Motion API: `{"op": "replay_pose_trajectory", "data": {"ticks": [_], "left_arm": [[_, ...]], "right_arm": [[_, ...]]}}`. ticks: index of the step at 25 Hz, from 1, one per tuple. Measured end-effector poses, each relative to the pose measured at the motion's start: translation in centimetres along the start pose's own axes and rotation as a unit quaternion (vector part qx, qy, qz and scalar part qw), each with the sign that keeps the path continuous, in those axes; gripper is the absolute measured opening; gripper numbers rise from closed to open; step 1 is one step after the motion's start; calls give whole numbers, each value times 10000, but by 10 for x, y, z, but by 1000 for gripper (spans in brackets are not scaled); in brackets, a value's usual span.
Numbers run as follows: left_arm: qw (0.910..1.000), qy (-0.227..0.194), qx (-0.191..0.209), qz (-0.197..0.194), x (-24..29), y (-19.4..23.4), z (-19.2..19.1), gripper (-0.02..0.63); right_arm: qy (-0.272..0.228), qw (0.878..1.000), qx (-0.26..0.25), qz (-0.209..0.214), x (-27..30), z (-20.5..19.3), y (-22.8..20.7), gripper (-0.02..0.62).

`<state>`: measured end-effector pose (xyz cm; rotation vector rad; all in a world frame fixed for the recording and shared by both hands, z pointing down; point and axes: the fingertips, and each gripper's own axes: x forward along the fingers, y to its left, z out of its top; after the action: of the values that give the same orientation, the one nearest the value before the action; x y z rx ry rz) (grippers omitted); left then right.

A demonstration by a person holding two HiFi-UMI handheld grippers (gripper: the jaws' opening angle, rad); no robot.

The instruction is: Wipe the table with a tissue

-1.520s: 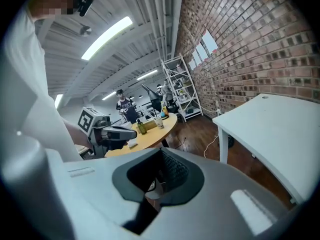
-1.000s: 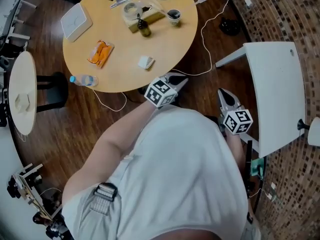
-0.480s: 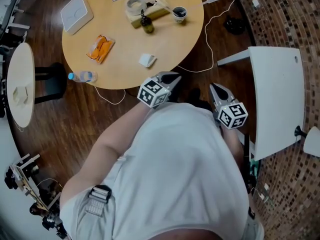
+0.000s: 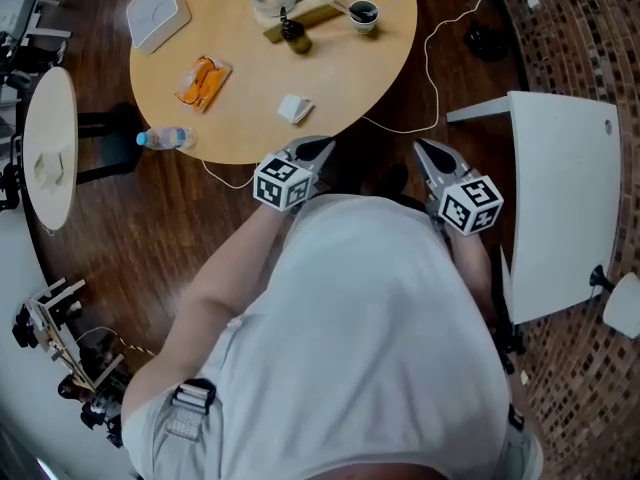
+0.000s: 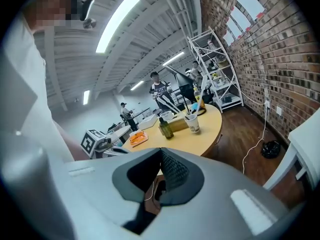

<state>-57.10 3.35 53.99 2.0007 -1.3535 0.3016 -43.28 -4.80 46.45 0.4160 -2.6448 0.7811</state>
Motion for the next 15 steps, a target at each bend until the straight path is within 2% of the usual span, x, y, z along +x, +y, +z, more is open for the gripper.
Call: {"op": "replay_pose_trajectory", "data": {"ticks": [5, 6, 8, 9, 11, 15], "left_arm": [[9977, 25, -119, 672, -16, 37, -10, 6], [9961, 29, -105, 879, -20, 47, -12, 29], [9906, 91, 80, 1361, -27, 70, -16, 124], [9871, 142, 198, 1583, -29, 82, -16, 198], [9815, 250, 319, 1873, -29, 106, -15, 277], [9783, 708, 168, 1942, -17, 147, -15, 400]], "right_arm": [[243, 9996, 18, 149, 11, -8, 5, 8], [289, 9994, 31, 170, 13, -11, 7, 8], [390, 9991, 35, 174, 15, -16, 9, 8], [431, 9989, 29, 168, 15, -18, 10, 8], [484, 9987, 16, 149, 14, -22, 12, 8], [464, 9988, 162, 2, 4, -30, 9, 8]]}}
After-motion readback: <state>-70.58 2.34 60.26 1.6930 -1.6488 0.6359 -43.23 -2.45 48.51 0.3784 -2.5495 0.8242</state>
